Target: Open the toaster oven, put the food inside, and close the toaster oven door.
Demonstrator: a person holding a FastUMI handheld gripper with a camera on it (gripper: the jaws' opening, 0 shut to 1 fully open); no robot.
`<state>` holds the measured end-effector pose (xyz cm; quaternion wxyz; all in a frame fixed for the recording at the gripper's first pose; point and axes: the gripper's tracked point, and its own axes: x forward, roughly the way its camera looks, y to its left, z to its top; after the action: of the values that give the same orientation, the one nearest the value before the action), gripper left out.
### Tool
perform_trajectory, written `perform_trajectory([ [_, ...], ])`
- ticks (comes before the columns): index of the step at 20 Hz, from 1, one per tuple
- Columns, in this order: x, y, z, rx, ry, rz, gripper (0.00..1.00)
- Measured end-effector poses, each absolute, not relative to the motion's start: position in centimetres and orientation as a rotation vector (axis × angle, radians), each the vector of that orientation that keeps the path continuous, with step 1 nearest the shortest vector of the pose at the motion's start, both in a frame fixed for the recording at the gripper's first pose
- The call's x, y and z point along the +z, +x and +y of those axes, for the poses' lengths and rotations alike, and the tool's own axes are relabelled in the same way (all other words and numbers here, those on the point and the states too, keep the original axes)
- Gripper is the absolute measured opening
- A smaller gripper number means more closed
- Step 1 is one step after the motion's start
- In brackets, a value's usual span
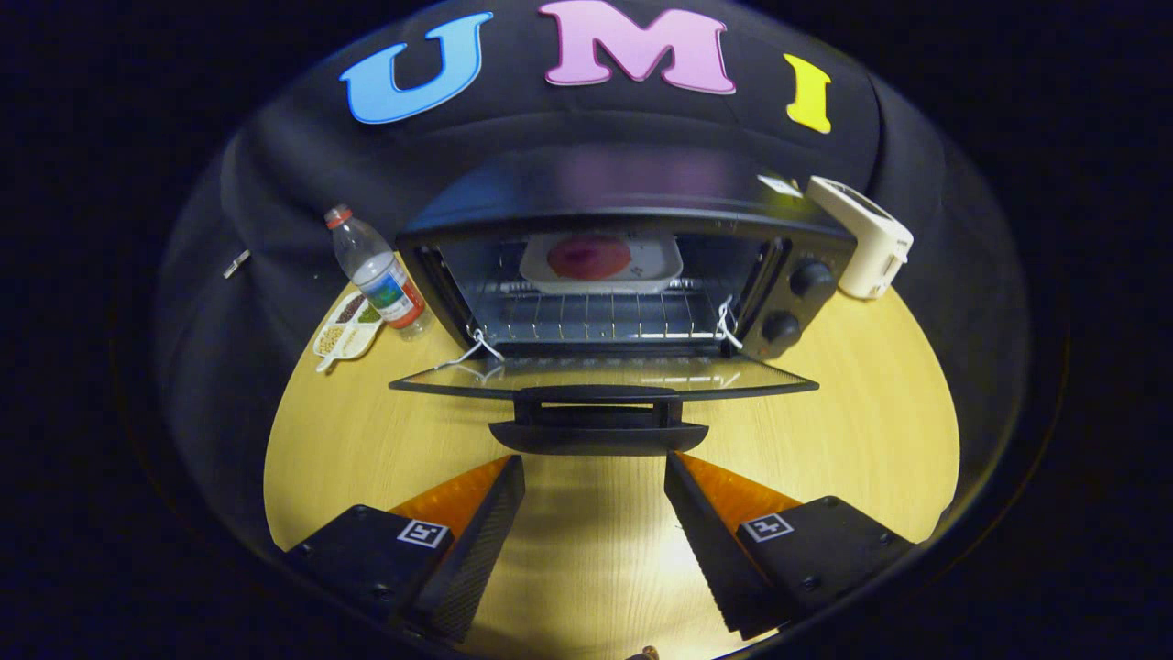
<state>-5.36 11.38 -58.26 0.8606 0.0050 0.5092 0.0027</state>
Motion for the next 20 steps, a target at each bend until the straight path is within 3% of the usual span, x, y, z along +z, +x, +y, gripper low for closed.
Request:
perform_trajectory([
  [12,-50.4,-4.8,7.6,0.032,0.012,0.897,1.00],
  [15,-45.5,-4.0,3.3,0.023,0.033,0.806,1.00],
  [20,-31.4,-0.4,-8.0,-0.047,-0.102,0.586,0.99],
])
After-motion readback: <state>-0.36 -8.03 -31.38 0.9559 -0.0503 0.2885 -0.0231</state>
